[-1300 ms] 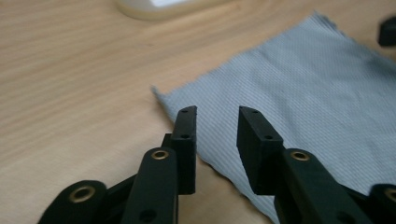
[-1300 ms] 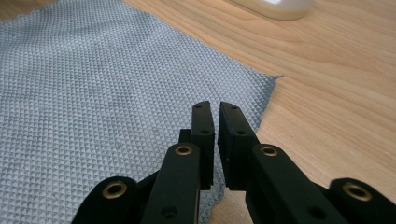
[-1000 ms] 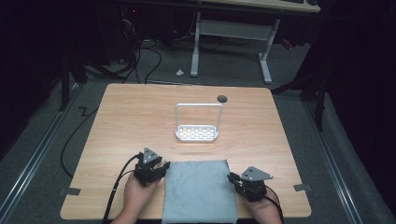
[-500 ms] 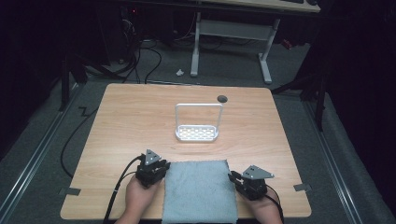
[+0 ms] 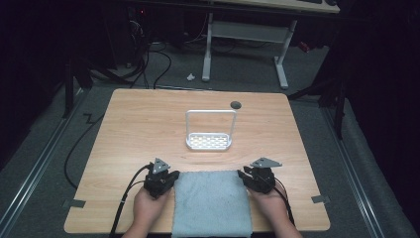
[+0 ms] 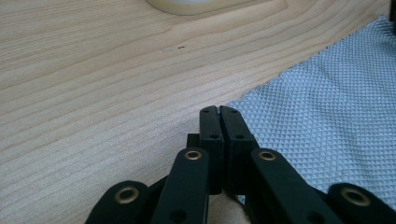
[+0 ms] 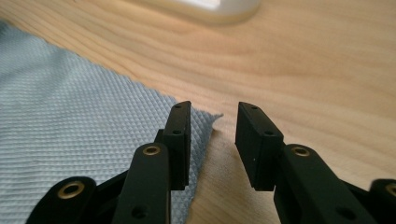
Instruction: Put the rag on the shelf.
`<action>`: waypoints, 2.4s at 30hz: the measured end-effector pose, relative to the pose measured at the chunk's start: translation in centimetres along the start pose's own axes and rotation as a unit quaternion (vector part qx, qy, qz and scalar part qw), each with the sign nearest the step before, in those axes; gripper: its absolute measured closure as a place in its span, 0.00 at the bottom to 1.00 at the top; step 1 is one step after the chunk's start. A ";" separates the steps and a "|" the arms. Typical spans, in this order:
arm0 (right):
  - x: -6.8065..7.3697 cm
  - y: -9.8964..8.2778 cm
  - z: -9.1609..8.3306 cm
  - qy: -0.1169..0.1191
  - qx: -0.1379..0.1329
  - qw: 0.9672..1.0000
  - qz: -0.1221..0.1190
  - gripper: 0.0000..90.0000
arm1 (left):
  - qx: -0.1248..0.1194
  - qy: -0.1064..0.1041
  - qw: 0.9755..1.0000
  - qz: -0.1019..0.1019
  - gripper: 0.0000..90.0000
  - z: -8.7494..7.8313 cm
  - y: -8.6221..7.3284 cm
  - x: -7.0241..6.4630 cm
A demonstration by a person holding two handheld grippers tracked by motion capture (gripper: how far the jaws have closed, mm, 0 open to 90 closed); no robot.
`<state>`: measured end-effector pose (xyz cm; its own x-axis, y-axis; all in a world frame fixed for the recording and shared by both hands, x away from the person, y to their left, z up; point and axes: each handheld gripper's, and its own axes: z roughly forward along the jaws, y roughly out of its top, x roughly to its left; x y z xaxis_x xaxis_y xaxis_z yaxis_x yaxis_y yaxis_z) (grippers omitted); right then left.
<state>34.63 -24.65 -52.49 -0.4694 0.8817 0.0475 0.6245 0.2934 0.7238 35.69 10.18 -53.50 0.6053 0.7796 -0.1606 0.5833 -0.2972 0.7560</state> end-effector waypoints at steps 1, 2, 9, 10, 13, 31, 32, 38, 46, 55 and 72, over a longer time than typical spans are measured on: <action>0.0 -0.1 0.3 -0.001 0.001 1.000 -0.004 0.74 | 0.000 0.000 1.000 0.001 0.98 0.0 0.0 0.0; 0.1 -0.1 0.3 0.001 -0.001 1.000 -0.004 0.74 | 0.000 -0.001 1.000 -0.002 0.98 0.0 0.0 -0.1; 0.8 -0.2 0.7 0.012 -0.012 1.000 -0.019 0.81 | -0.001 -0.001 1.000 0.000 0.98 0.0 0.0 0.0; 0.9 -0.2 0.7 0.012 -0.012 1.000 -0.021 0.83 | -0.001 -0.001 1.000 0.000 0.98 0.0 0.0 0.0; 1.2 -0.2 0.7 0.009 -0.011 0.999 -0.032 0.92 | 0.000 -0.001 1.000 0.001 0.98 0.0 0.0 0.0; 2.1 -0.3 -0.5 -0.002 -0.032 0.998 -0.060 1.00 | -0.021 0.010 1.000 0.009 0.99 -0.4 -0.2 -0.3; 2.2 -0.3 -0.7 -0.002 -0.036 0.997 -0.062 1.00 | -0.027 0.008 1.000 0.009 0.99 -0.5 -0.3 -0.3; 2.4 -0.4 -2.0 -0.010 -0.067 0.996 -0.062 1.00 | -0.056 0.008 0.998 0.019 1.00 -1.0 -0.4 -0.4; 2.5 0.1 -3.5 -0.016 -0.109 0.992 -0.054 1.00 | -0.103 0.002 0.995 0.012 1.00 -3.3 0.8 -0.5; 2.7 1.3 -5.8 -0.022 -0.174 0.983 -0.061 1.00 | -0.156 0.008 0.987 0.023 1.00 -5.7 3.2 -1.0; 2.5 4.4 -8.1 -0.040 -0.240 0.967 -0.069 1.00 | -0.231 0.018 0.972 0.050 1.00 -8.7 6.9 -1.8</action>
<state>31.12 -24.13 -43.56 -0.4654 0.8781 -0.1115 0.1880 0.2211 0.9570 33.89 11.51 -42.50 0.6217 0.7813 -0.0561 0.2126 -0.0993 0.9721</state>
